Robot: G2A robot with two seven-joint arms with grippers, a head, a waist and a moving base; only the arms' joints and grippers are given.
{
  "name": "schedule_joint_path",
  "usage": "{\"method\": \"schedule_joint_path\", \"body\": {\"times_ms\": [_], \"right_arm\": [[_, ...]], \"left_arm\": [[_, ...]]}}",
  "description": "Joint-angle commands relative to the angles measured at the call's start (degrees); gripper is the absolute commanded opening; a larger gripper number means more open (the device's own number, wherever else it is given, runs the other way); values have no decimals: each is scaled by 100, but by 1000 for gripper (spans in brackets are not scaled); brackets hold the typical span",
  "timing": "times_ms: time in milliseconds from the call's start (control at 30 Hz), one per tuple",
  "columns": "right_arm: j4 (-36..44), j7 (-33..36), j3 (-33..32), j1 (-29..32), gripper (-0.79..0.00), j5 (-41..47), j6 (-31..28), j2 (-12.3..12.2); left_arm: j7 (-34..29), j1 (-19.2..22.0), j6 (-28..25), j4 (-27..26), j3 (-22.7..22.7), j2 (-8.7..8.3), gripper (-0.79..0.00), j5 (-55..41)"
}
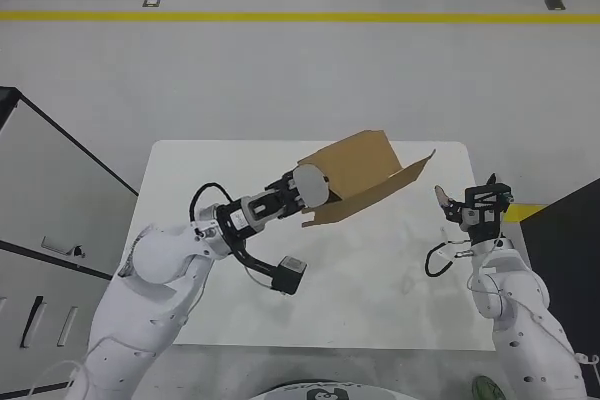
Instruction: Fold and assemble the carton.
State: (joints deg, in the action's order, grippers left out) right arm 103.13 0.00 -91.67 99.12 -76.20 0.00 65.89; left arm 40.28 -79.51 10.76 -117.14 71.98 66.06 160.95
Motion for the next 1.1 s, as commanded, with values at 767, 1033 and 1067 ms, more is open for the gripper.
{"method": "schedule_joint_path", "body": {"times_ms": [767, 1033, 1067], "right_arm": [[83, 194, -23, -24, 0, 339, -419, -3], [444, 2248, -547, -162, 0, 2567, -1676, -75], [465, 2718, -577, -183, 0, 2918, -1775, -90]], "left_arm": [[1258, -150, 2165, 640, 518, -249, -785, 1505], [1742, -1, 2730, 802, 641, -366, -785, 1505], [1811, 16, 2784, 841, 652, -379, -785, 1505]]}}
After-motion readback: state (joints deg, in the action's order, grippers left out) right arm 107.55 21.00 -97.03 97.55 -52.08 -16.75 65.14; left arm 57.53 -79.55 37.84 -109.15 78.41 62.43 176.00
